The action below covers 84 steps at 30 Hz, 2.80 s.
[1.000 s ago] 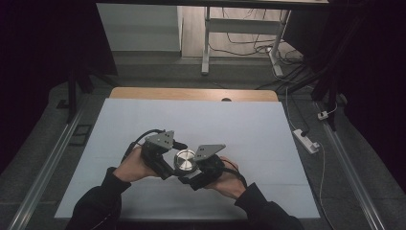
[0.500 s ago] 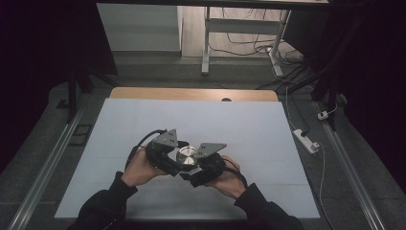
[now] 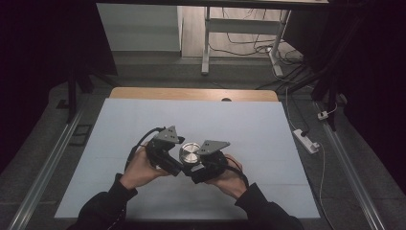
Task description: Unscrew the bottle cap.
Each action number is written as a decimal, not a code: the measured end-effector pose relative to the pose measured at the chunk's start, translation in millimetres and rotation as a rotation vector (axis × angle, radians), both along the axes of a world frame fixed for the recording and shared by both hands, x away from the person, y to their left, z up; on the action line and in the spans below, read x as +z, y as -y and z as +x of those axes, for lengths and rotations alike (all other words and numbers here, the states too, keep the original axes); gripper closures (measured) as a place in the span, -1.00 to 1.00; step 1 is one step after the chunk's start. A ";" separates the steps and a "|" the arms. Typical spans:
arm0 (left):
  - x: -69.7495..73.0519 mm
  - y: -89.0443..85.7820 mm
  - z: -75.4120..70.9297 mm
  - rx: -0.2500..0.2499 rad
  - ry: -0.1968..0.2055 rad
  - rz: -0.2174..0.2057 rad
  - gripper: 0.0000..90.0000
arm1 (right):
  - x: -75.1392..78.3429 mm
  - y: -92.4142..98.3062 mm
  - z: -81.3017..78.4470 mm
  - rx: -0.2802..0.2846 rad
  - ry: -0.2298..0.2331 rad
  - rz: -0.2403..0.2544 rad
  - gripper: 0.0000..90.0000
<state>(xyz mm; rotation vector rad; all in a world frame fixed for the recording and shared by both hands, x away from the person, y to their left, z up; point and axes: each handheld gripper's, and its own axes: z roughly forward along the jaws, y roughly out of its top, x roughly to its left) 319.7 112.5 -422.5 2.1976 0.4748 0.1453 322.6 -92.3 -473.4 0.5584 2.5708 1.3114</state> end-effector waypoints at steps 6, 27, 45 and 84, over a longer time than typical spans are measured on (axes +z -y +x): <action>1.5 -18.8 4.1 -0.183 0.005 -0.012 -0.86 | -2.1 -4.1 -5.4 0.111 -0.029 -0.003 -0.67; -3.4 3.1 -3.5 -0.065 0.021 0.035 -0.55 | -4.3 -7.6 -7.2 0.083 -0.018 -0.019 -0.67; 7.0 0.2 -4.8 -0.099 0.001 0.012 -0.89 | -3.7 -0.6 -0.6 0.060 -0.037 0.000 -0.67; 9.5 2.8 -8.0 -0.055 0.023 0.015 -0.84 | 1.4 -1.1 -4.9 0.059 -0.033 0.001 -0.67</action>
